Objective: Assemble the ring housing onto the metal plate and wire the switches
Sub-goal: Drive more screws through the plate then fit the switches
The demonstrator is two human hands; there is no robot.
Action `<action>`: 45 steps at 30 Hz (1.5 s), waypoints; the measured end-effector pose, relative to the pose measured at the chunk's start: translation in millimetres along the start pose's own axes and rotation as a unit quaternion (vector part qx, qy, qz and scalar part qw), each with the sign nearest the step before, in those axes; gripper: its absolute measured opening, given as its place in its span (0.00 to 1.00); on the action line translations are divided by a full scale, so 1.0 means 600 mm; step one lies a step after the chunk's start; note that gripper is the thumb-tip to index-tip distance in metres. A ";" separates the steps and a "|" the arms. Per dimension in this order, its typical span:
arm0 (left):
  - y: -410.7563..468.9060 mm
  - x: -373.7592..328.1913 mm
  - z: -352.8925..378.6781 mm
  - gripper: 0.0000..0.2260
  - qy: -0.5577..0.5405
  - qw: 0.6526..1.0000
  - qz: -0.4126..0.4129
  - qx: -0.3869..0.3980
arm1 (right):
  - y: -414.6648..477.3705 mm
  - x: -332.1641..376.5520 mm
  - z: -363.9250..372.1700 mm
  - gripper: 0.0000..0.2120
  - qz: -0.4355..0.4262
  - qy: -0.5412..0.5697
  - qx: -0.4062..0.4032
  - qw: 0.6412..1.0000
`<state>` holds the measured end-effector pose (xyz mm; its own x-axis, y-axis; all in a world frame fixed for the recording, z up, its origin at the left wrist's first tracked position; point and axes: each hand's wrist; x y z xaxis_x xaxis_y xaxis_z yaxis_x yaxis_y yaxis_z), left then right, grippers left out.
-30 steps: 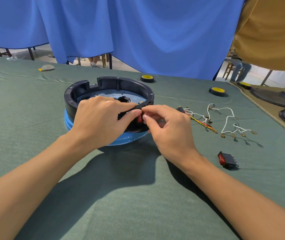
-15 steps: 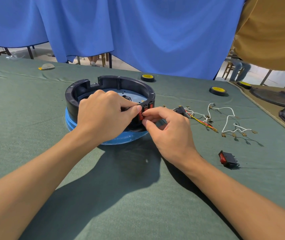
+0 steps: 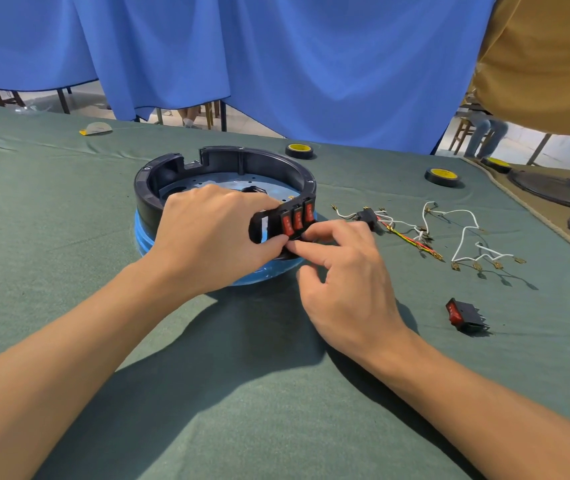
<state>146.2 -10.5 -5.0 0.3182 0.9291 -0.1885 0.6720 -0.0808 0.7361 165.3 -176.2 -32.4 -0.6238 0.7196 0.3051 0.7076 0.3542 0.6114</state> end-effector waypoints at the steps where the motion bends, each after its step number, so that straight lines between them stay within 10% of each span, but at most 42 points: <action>1: 0.000 -0.001 0.000 0.17 -0.005 1.000 -0.008 -0.001 | 0.000 0.000 0.001 0.16 0.001 -0.005 -0.003 1.000; 18: -0.003 -0.009 0.009 0.18 0.014 0.999 -0.025 -0.039 | 0.033 -0.024 -0.033 0.10 0.002 -0.064 -0.025 0.998; 24: -0.001 -0.016 0.019 0.17 0.006 0.995 -0.075 -0.060 | 0.088 -0.097 -0.125 0.06 0.050 -0.087 0.161 0.982; 31: -0.008 -0.017 0.027 0.14 0.037 0.995 -0.036 -0.089 | 0.087 -0.163 -0.196 0.15 0.106 -0.122 0.497 0.853; 38: -0.009 -0.017 0.028 0.12 0.054 0.994 -0.021 -0.095 | 0.078 -0.171 -0.197 0.17 0.105 -0.084 0.565 0.814; 45: -0.009 -0.008 0.027 0.13 0.058 0.995 -0.005 -0.078 | 0.078 -0.157 -0.163 0.07 0.125 -0.007 0.462 0.878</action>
<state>151.7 -20.2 -18.6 0.2272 0.9655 -0.1271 0.5598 -0.0227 0.8283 224.7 -285.8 38.8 -0.4118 0.8486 0.3321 0.7930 0.5133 -0.3281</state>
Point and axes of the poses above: each hand's wrist, its own y-axis towards the middle knuckle, its own z-axis out of the palm, x = y × z, and after that the axes turned 9 degrees about -y, right-handed
